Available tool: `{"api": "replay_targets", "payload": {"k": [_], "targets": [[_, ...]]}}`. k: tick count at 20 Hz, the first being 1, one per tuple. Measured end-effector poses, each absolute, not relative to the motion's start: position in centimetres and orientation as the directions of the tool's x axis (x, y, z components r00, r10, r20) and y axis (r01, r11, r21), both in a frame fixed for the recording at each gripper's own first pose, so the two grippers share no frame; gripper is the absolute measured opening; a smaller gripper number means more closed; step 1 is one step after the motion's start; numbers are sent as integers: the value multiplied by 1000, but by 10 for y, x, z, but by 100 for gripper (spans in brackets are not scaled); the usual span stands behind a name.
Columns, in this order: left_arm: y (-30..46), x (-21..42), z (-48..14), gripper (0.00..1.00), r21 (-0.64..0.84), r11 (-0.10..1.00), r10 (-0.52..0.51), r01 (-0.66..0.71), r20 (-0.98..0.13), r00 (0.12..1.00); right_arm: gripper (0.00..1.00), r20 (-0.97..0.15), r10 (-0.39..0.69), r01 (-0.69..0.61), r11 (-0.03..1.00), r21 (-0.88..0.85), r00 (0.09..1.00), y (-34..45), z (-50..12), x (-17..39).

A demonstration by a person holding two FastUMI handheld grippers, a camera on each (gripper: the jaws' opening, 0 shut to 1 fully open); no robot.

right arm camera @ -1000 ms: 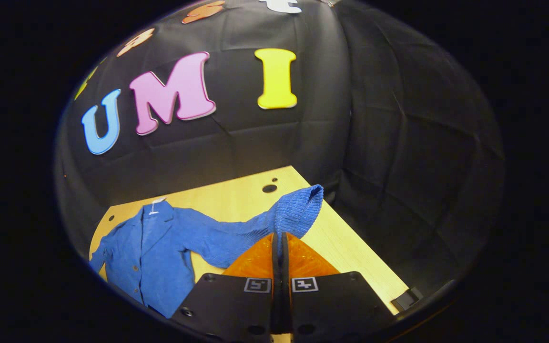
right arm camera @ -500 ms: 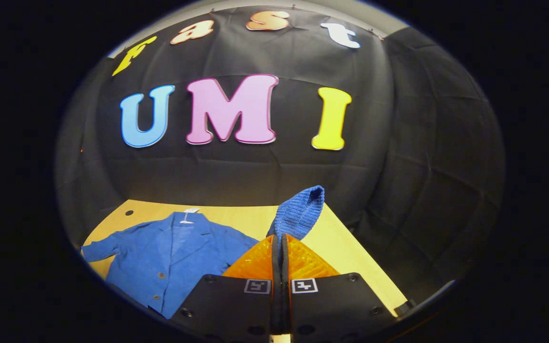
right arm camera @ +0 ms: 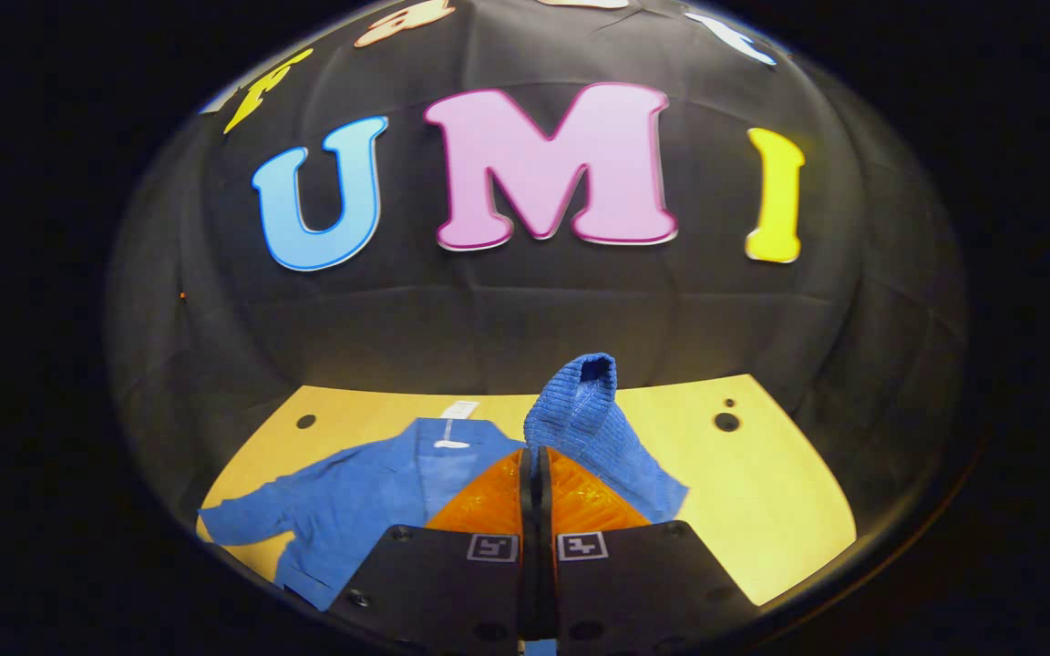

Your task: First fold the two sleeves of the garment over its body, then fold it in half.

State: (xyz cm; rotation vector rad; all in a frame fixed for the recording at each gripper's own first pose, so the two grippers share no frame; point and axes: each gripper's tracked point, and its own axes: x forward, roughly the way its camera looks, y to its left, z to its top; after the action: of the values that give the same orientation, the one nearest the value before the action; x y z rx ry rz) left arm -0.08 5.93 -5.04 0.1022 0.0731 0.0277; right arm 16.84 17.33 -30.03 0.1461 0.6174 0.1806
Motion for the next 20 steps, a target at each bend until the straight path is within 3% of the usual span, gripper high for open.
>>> {"api": "replay_targets", "payload": {"k": [9, 16, 20], "targets": [[166, -19, -106, 81, 103, 961, 274, -258, -195, 942, 2, -639, 402, -336, 913, 230, 656, 392, -400, 180], [201, -45, -121, 81, 141, 926, 376, -351, -230, 898, 2, -723, 457, -376, 881, 287, 519, 444, -464, 155], [200, -53, -131, 81, 139, 924, 381, -356, -254, 889, 15, -694, 543, -392, 835, 386, 473, 472, -461, 145]]}}
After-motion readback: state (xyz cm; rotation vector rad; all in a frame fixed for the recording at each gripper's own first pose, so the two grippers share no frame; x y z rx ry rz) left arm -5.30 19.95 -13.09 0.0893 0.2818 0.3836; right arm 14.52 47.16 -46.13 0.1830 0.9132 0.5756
